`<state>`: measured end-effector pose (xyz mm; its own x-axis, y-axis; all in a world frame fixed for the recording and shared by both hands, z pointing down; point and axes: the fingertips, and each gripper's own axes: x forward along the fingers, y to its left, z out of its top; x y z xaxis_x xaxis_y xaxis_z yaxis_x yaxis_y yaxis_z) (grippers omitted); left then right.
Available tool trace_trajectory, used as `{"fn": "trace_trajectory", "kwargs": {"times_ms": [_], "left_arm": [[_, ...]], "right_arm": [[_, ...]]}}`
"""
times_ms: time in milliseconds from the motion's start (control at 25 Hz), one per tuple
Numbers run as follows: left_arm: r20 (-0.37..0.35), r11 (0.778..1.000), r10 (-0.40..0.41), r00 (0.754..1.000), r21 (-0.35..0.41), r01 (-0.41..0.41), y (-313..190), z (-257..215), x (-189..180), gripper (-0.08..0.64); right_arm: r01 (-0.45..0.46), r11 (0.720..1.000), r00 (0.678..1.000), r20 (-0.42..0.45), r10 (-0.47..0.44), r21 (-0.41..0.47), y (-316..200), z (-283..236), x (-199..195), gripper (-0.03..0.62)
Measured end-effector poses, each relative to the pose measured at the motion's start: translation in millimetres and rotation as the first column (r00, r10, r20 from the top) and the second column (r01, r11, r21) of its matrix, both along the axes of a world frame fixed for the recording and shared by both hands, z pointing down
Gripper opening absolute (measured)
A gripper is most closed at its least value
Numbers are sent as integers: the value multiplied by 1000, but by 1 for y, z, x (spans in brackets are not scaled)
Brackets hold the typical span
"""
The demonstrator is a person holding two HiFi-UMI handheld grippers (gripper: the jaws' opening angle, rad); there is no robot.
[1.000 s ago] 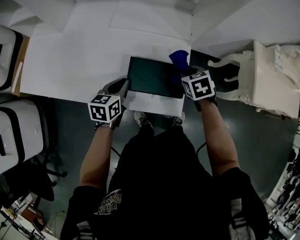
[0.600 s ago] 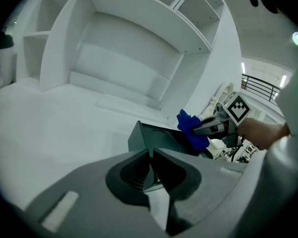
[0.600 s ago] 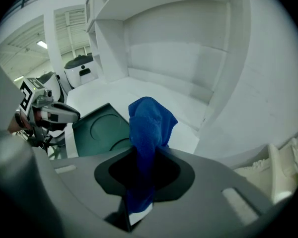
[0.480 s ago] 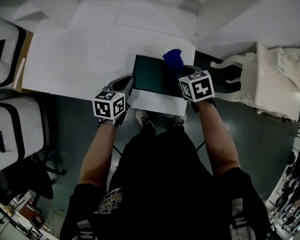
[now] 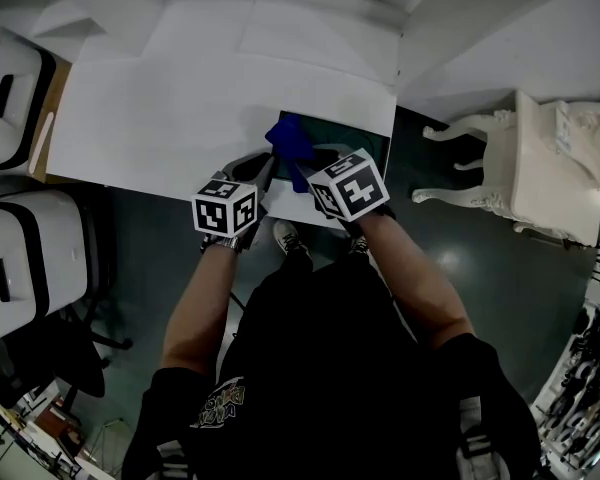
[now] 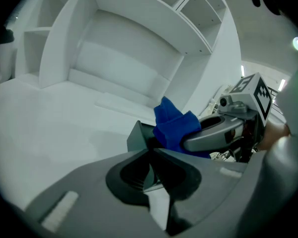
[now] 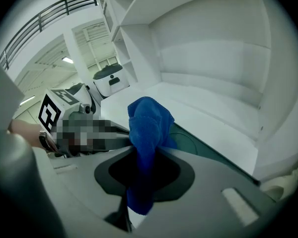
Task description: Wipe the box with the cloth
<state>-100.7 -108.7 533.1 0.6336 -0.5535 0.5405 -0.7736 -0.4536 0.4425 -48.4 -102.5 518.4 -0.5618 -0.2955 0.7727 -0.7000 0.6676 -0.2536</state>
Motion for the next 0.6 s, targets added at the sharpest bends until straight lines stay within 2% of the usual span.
{"fn": "trace_trajectory", "kwargs": {"times_ms": [320, 600], "left_arm": [[-6, 1000, 0, 1000, -1, 0, 0, 0, 0, 32], [-4, 1000, -3, 1000, 0, 3, 1, 0, -1, 32]], "right_arm": [[63, 997, 998, -6, -64, -43, 14, 16, -29, 92], [80, 996, 996, -42, -82, -40, 16, 24, -29, 92]]}}
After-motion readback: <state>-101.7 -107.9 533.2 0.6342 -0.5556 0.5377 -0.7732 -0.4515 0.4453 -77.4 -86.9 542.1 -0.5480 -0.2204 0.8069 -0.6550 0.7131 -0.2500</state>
